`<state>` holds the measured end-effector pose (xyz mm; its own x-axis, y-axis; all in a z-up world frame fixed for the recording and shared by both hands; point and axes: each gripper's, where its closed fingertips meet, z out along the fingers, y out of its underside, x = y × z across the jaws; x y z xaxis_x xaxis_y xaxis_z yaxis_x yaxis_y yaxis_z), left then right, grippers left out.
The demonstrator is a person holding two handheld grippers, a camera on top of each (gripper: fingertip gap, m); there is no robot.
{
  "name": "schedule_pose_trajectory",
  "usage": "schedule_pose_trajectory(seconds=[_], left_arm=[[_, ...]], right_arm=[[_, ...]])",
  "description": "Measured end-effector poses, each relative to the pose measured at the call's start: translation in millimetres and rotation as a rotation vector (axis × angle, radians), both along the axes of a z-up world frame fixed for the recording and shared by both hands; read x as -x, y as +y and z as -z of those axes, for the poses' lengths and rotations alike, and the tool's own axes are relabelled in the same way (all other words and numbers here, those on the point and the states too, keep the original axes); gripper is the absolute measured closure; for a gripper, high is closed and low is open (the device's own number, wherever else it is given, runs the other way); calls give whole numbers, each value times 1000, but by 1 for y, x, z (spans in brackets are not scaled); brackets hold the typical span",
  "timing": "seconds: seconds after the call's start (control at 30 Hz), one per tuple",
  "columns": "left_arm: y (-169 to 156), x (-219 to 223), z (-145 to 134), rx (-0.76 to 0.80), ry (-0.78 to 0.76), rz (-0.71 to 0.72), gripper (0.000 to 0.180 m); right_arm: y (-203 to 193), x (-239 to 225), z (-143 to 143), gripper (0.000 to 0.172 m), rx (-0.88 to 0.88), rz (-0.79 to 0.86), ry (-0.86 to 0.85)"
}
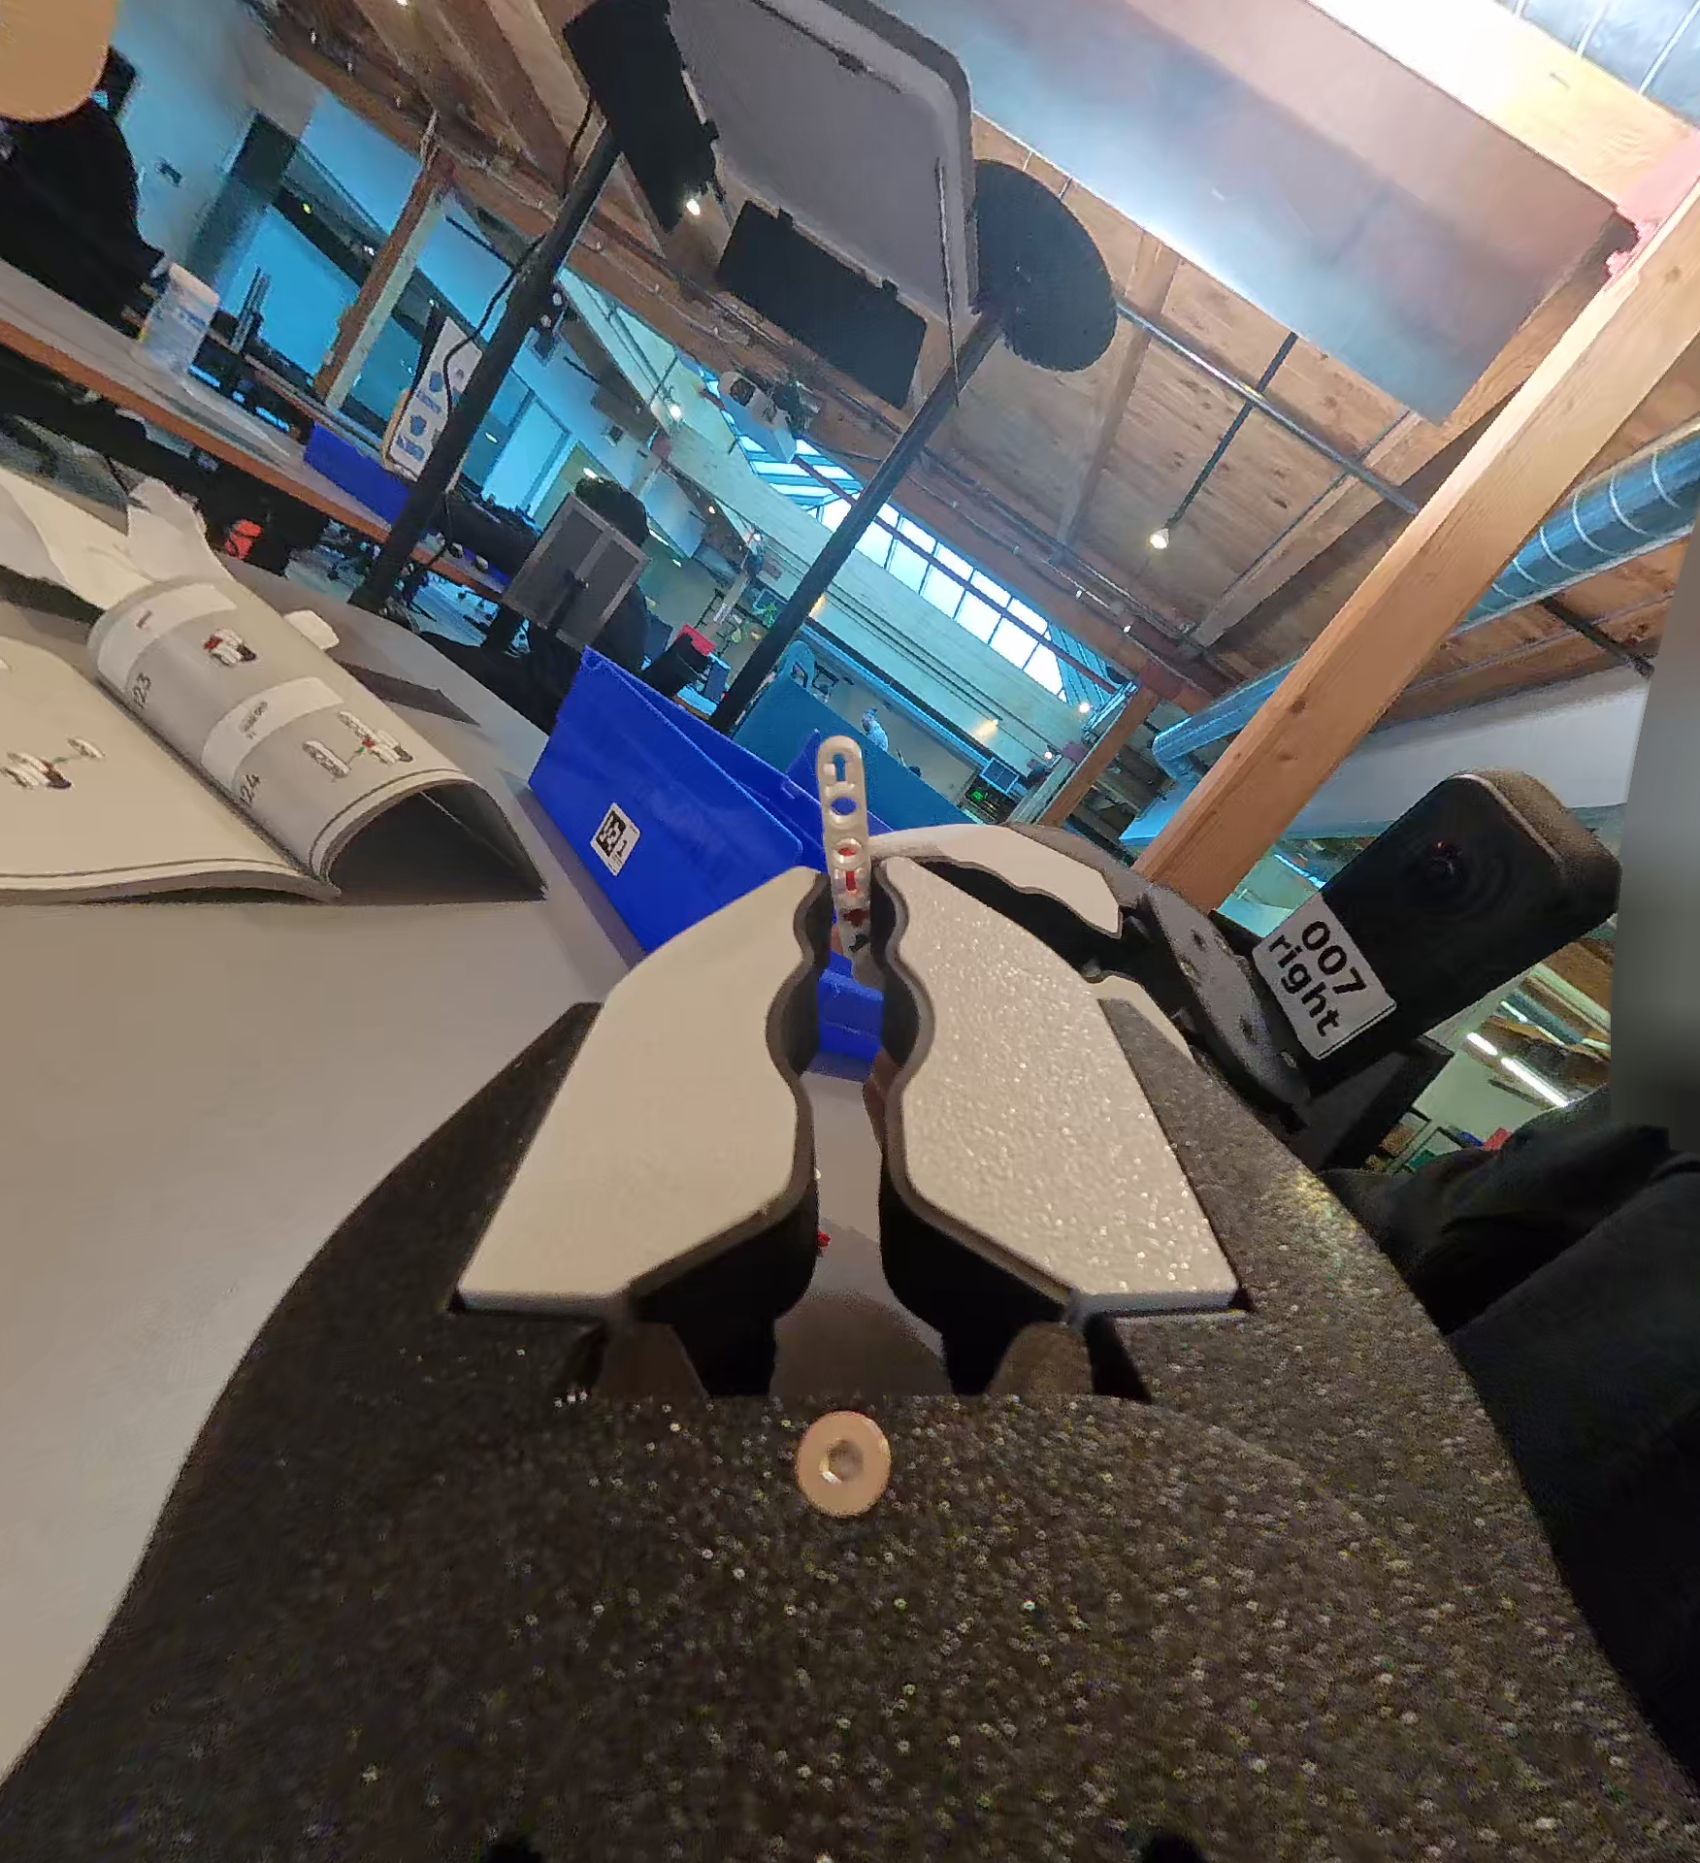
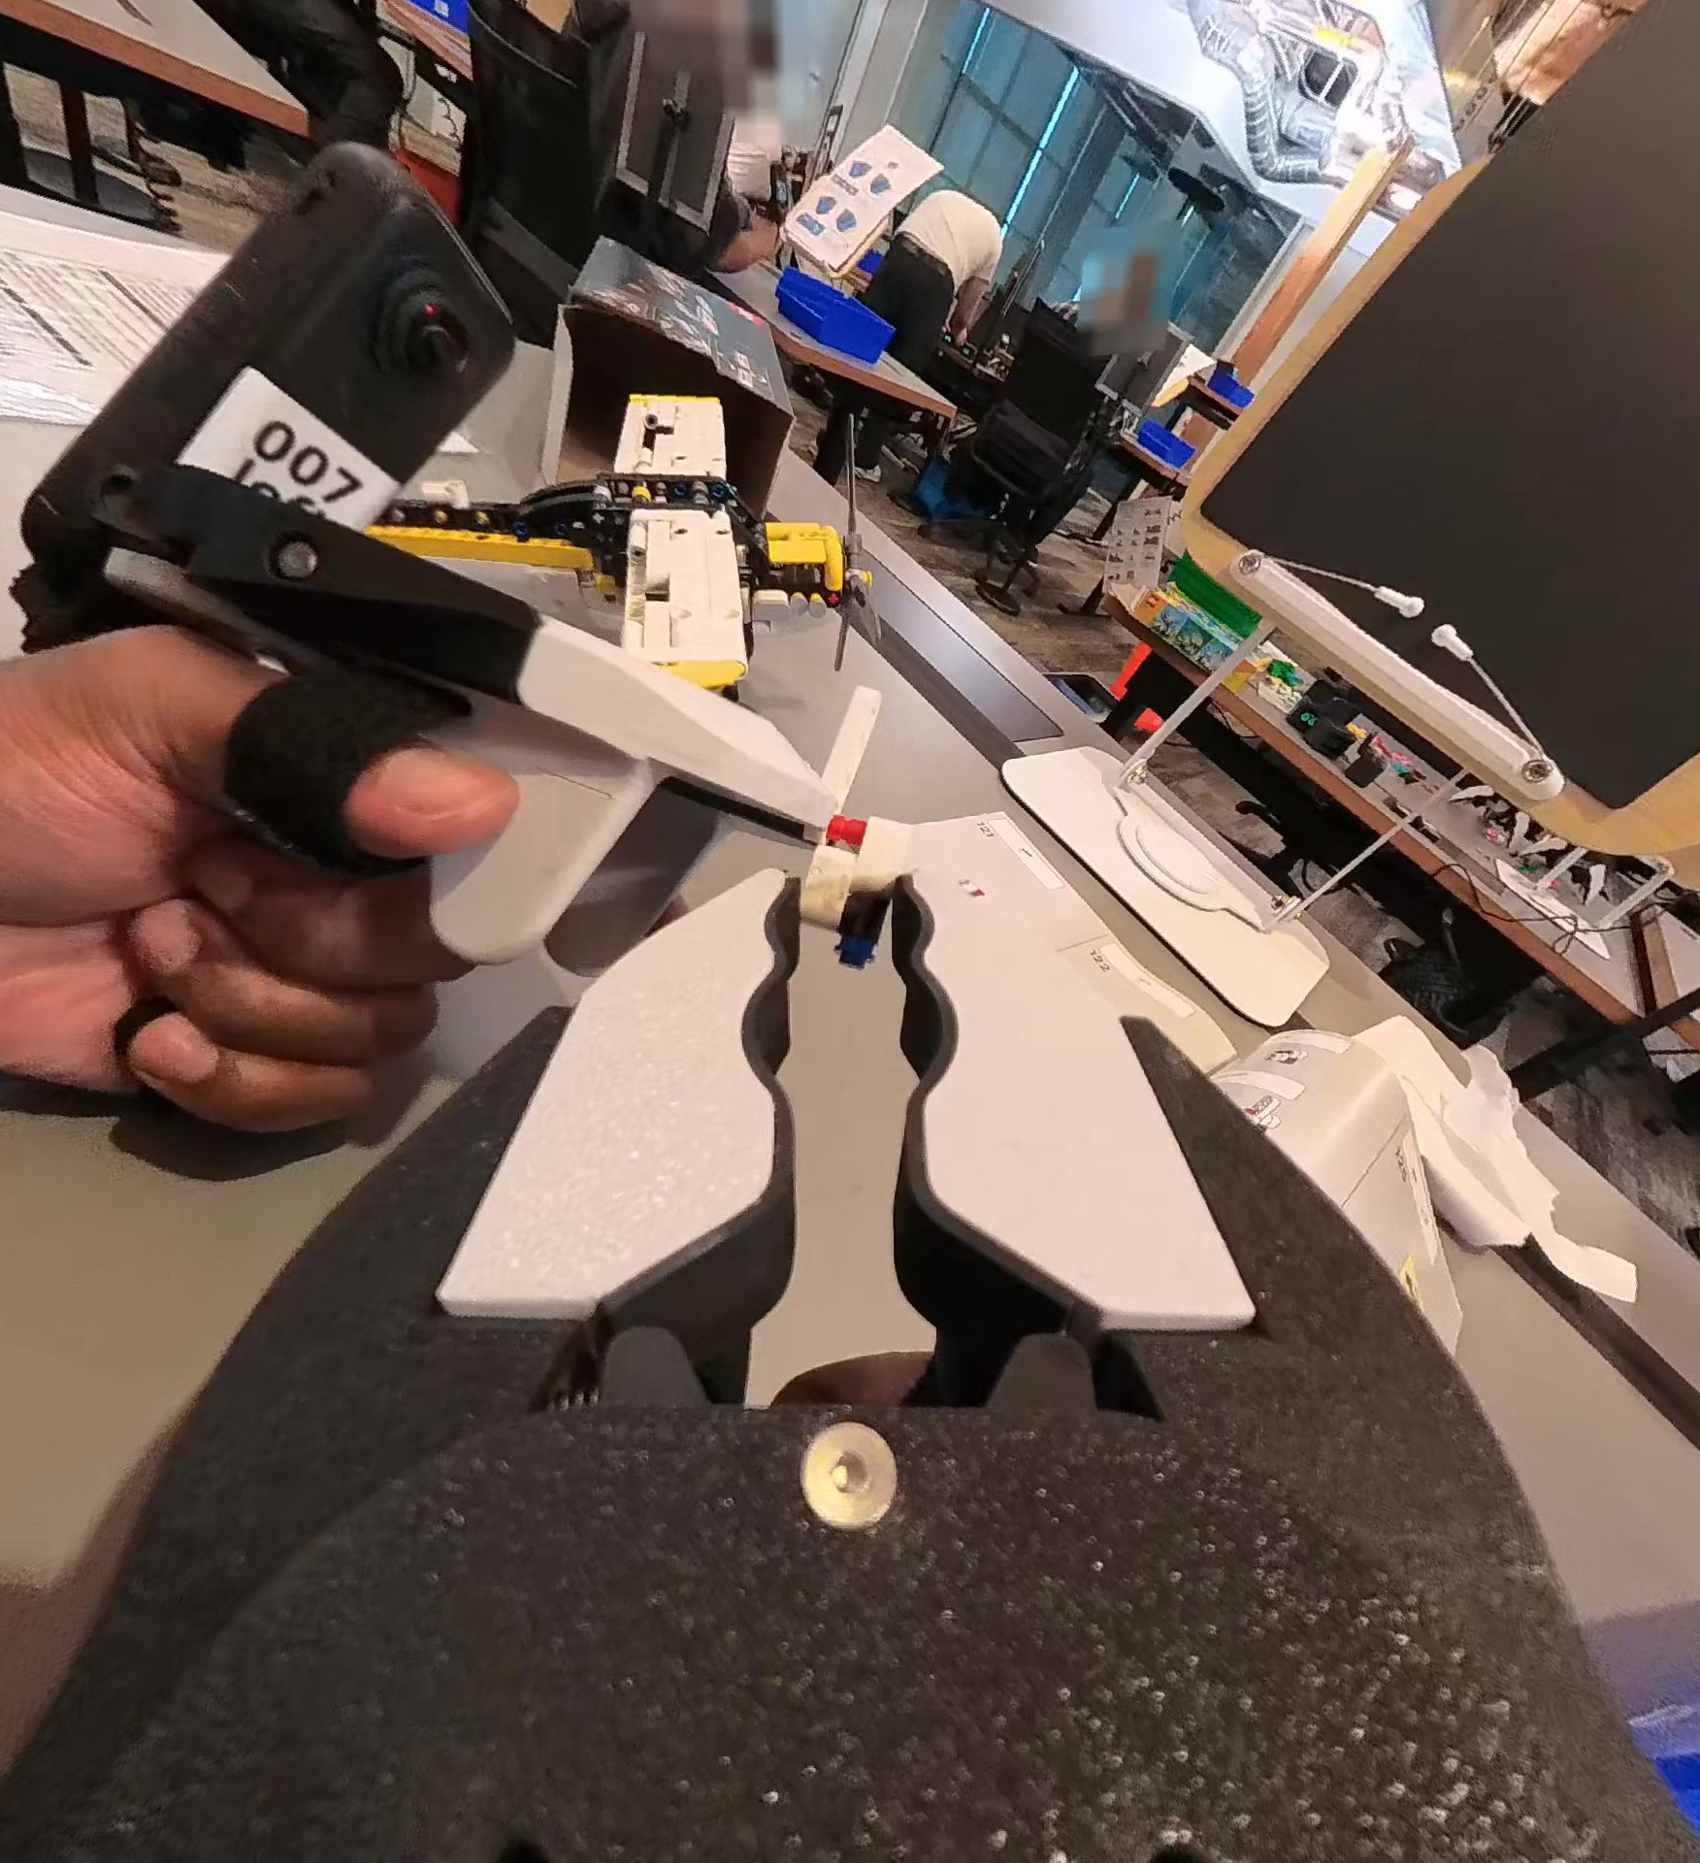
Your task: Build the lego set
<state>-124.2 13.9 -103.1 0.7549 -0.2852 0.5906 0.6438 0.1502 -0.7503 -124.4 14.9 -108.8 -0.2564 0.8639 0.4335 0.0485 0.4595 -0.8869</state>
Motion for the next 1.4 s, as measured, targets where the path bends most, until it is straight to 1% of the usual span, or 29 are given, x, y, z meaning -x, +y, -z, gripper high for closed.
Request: schedule_pose_trajectory(seconds=[0.23,0.47,0.57,0.77,0.83,0.9,1.07,1.17,1.23,1.4], left_arm=[[-2,-4,-3,-19,65,-33,173],[-4,-6,-4,-30,64,-30,173],[-5,-7,-3,-19,61,-12,173],[-3,-11,2,43,105,5,174],[-3,-12,2,41,105,4,174],[-3,-12,1,30,101,-2,174],[-5,-14,-1,14,150,-41,173],[-6,-15,-3,-2,128,-11,173],[-6,-17,-2,5,124,5,173],[-3,-19,2,38,150,15,174]], right_arm=[[-2,-4,-4,155,-79,-2,79],[-5,-5,-3,155,-30,-5,61],[-5,-6,-3,155,-72,-18,71],[-3,-10,-1,155,-212,-66,87],[-3,-11,0,155,-227,-67,96],[-4,-12,-1,155,-199,-59,95],[-7,-13,-2,155,-68,-73,66],[-8,-13,-2,155,-46,-96,68],[-7,-14,-2,155,-72,-106,77],[-4,-17,0,155,-216,-101,109]])
